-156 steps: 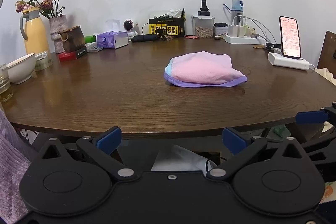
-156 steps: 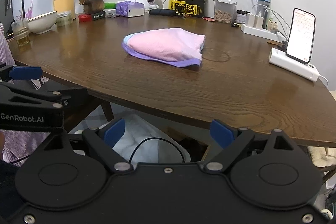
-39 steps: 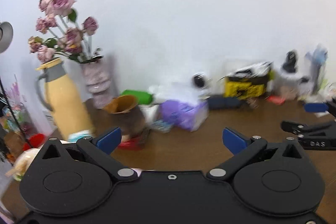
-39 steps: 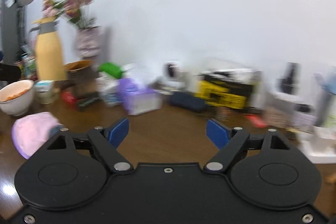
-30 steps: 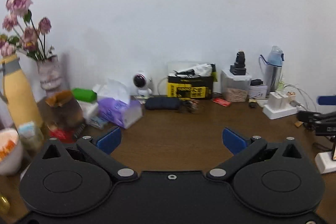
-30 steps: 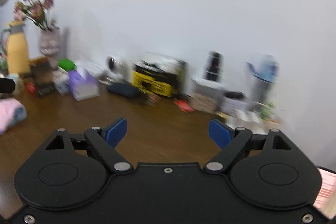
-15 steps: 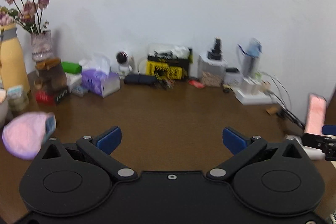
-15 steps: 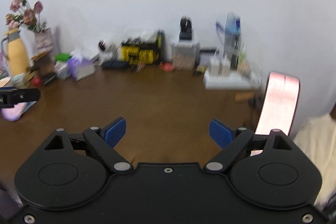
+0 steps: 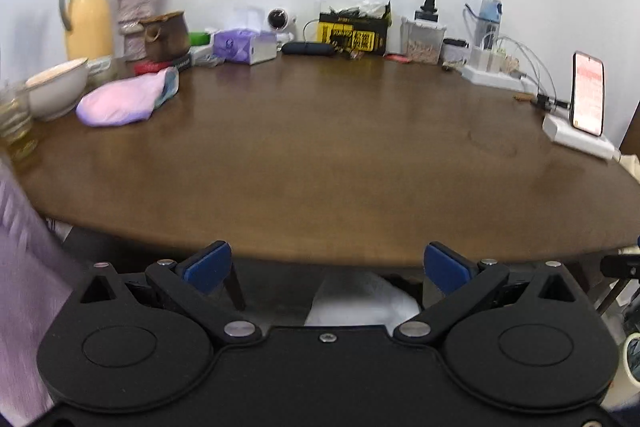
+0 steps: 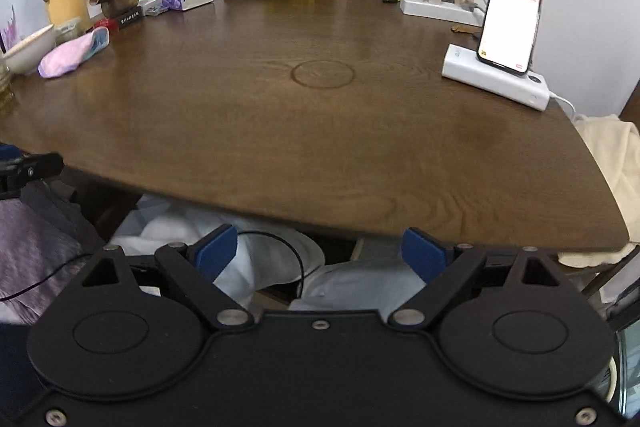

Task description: Fold clothes

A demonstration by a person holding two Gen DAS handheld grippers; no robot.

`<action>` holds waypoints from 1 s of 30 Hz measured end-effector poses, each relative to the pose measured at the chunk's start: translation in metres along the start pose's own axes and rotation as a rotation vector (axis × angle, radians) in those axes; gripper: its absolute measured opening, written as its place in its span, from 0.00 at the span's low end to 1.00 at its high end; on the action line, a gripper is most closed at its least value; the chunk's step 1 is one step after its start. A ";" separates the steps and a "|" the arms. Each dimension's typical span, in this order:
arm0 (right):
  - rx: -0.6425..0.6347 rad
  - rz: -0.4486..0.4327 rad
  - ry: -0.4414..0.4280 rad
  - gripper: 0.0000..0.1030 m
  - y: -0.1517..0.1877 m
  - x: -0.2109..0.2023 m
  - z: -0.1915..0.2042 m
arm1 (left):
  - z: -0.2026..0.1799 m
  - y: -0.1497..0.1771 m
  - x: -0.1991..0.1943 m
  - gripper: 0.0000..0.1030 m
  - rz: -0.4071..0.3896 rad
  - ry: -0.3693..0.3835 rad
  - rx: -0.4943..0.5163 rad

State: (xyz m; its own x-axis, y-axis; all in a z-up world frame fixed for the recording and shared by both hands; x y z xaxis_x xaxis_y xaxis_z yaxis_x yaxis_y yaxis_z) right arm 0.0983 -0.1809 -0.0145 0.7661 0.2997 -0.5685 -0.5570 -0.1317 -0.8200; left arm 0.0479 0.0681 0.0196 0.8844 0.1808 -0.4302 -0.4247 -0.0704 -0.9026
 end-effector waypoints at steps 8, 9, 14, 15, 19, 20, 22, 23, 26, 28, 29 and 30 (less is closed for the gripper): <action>0.155 -0.127 -0.083 0.90 0.015 -0.023 0.012 | -0.022 0.010 -0.019 1.00 -0.090 0.001 0.115; 0.170 -0.172 -0.068 0.90 0.017 -0.030 0.015 | -0.023 0.008 -0.022 1.00 -0.115 -0.009 0.119; 0.093 -0.315 -0.049 0.90 0.023 -0.057 0.038 | -0.037 0.007 -0.035 1.00 -0.200 -0.016 0.181; 0.078 -0.310 -0.068 0.90 0.023 -0.057 0.042 | -0.039 0.007 -0.036 1.00 -0.206 -0.017 0.187; 0.083 -0.279 -0.087 0.90 0.024 -0.057 0.042 | -0.039 0.010 -0.033 1.00 -0.186 -0.014 0.175; 0.084 -0.275 -0.089 0.90 0.024 -0.057 0.042 | -0.039 0.011 -0.033 1.00 -0.185 -0.013 0.172; 0.078 -0.273 -0.095 0.90 0.024 -0.056 0.044 | -0.040 0.012 -0.034 1.00 -0.191 -0.009 0.177; 0.064 -0.279 -0.097 0.90 0.024 -0.057 0.046 | -0.040 0.013 -0.035 1.00 -0.198 -0.007 0.181; 0.015 -0.318 -0.091 0.90 0.022 -0.060 0.051 | -0.039 0.015 -0.038 1.00 -0.220 -0.009 0.182; -0.010 -0.336 -0.093 0.90 0.019 -0.059 0.052 | -0.039 0.015 -0.039 1.00 -0.229 -0.006 0.180; -0.023 -0.339 -0.098 0.90 0.018 -0.059 0.054 | -0.040 0.015 -0.040 1.00 -0.235 -0.001 0.181; -0.025 -0.335 -0.104 0.90 0.018 -0.058 0.054 | -0.040 0.015 -0.041 1.00 -0.240 0.003 0.182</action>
State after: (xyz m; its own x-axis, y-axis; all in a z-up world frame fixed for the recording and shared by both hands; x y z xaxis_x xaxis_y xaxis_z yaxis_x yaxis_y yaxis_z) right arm 0.0263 -0.1497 0.0073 0.8676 0.4246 -0.2588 -0.2710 -0.0327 -0.9620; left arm 0.0125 0.0203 0.0231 0.9644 0.1675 -0.2048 -0.2304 0.1513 -0.9613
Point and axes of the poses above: each gripper's, at about its wrist camera, not at the fingertips, and x roughly the way its jaws point, z to its left, y to its underside, the point moved 2 cm from there along x, roughly the way its jaws point, and after that the axes turned 8 degrees about -z, right-handed, at the moved point
